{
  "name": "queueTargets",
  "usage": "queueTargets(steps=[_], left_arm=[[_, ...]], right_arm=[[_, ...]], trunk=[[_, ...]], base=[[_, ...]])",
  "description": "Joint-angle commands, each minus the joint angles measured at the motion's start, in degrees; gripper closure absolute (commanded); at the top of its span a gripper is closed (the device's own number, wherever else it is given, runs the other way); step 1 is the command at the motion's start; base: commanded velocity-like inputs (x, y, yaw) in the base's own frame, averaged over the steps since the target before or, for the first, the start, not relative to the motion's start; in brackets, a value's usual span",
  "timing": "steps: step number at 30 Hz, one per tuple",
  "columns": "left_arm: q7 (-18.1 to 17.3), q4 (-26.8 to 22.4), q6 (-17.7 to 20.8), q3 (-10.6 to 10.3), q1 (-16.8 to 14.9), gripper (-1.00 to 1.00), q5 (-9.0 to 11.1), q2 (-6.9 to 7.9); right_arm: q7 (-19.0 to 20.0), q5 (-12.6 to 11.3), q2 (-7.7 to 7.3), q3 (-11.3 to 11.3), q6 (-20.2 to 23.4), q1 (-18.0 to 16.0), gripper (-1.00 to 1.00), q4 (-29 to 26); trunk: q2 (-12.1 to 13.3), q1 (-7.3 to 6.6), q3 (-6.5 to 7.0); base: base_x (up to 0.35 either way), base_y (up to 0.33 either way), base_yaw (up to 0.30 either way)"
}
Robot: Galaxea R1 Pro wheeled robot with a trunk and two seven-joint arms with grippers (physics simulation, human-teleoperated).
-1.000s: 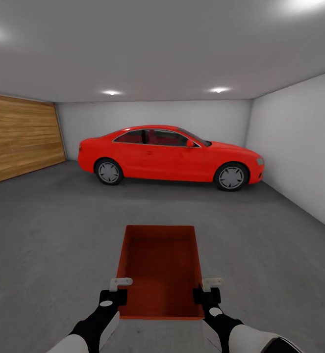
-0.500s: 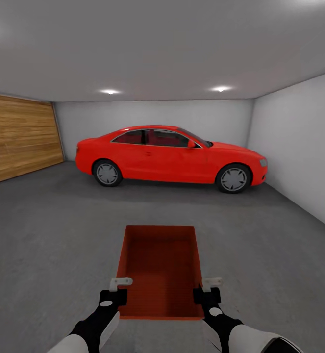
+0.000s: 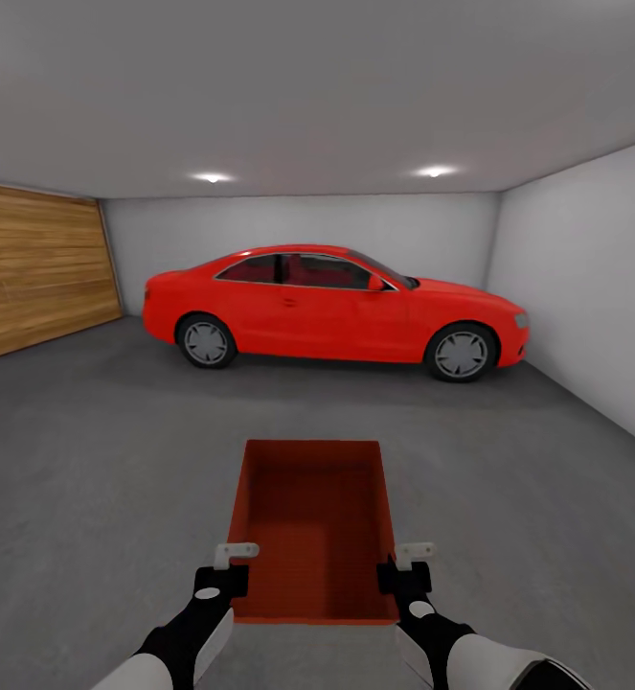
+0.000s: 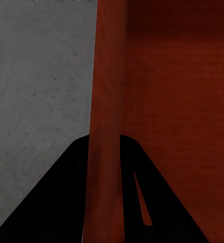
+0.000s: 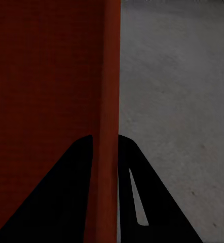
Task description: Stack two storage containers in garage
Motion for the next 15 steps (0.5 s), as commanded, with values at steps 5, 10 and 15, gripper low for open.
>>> queueTargets(steps=[5, 10, 15], left_arm=[[0.5, -0.4, 0.2, 0.2, -0.1, 1.0, -0.2, 0.09], [0.5, -0.4, 0.2, 0.2, -0.1, 1.0, -0.2, 0.09], [0.5, -0.4, 0.2, 0.2, -0.1, 1.0, -0.2, 0.09]], right_arm=[[-0.2, -1.5, -0.07, -3.4, -0.4, 0.0, 1.0, 0.6], [-0.2, -1.5, -0.07, -3.4, -0.3, 0.0, 1.0, 0.6], [-0.2, -1.5, -0.01, -3.4, -0.4, -0.1, 1.0, 0.6]], trunk=[[-0.1, 0.04, -0.08], [-0.1, 0.04, -0.08], [-0.1, 0.04, -0.08]], base=[[0.321, 0.0, 0.0], [0.321, 0.0, 0.0], [0.321, 0.0, 0.0]])
